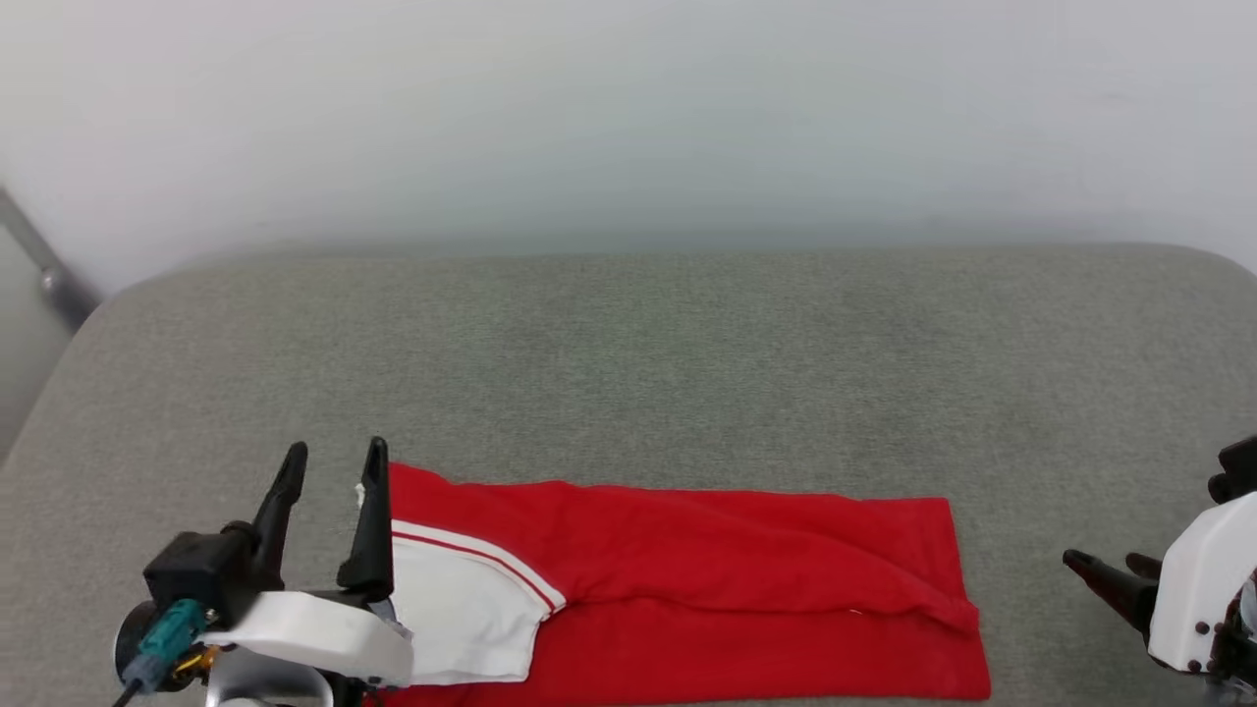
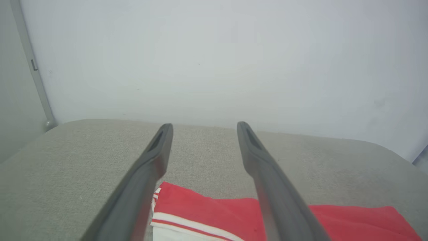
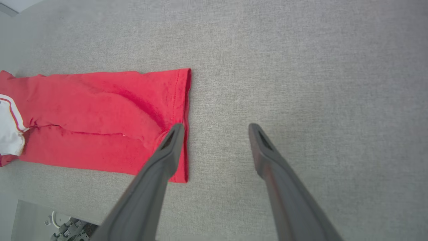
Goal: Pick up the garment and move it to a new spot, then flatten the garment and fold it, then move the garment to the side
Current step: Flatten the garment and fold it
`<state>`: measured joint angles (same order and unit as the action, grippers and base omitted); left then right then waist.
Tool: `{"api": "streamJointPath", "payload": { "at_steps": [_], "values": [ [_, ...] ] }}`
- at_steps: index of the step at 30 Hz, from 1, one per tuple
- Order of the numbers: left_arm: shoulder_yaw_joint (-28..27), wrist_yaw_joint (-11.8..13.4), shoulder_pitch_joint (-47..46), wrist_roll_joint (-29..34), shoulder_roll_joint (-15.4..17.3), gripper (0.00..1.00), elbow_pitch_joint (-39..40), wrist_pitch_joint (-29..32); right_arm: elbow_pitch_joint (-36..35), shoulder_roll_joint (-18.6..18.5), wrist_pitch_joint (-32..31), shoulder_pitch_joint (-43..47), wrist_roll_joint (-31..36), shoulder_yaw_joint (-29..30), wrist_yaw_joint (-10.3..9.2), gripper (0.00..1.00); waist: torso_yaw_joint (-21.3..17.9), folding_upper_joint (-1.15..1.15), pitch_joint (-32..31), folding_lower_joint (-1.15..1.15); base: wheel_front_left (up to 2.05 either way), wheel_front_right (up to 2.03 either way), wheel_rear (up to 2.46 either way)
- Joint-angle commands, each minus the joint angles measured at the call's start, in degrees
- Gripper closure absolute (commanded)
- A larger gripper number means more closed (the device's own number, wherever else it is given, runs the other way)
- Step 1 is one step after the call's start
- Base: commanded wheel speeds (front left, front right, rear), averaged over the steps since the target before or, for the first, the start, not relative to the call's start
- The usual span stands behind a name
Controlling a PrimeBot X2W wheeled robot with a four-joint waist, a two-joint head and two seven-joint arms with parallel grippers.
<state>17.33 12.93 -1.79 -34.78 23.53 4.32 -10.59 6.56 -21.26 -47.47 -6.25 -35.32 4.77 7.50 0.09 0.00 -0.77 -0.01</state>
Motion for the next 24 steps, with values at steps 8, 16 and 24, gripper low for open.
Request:
{"api": "streamJointPath", "payload": {
  "at_steps": [8,16,24],
  "values": [
    [3.0,-0.5,-2.4,4.7,-1.3,0.00,-2.2,-3.0,3.5,7.5,-8.0,0.9,4.1,5.0,-0.03,0.00,6.9,0.00,2.0,0.01,0.00,0.00,0.00],
    [3.5,-1.2,-4.0,5.8,-3.0,0.00,-2.8,-4.0,12.1,11.5,-7.0,-2.7,5.4,6.4,-0.03,0.00,9.9,0.00,5.0,0.01,0.00,0.00,0.00],
    [3.1,-2.3,-4.3,6.1,-3.4,0.00,-3.3,-4.4,21.1,13.5,-8.2,-2.9,4.1,3.2,-0.03,1.00,10.4,0.00,6.2,0.01,0.00,0.00,0.00]
  ]
}}
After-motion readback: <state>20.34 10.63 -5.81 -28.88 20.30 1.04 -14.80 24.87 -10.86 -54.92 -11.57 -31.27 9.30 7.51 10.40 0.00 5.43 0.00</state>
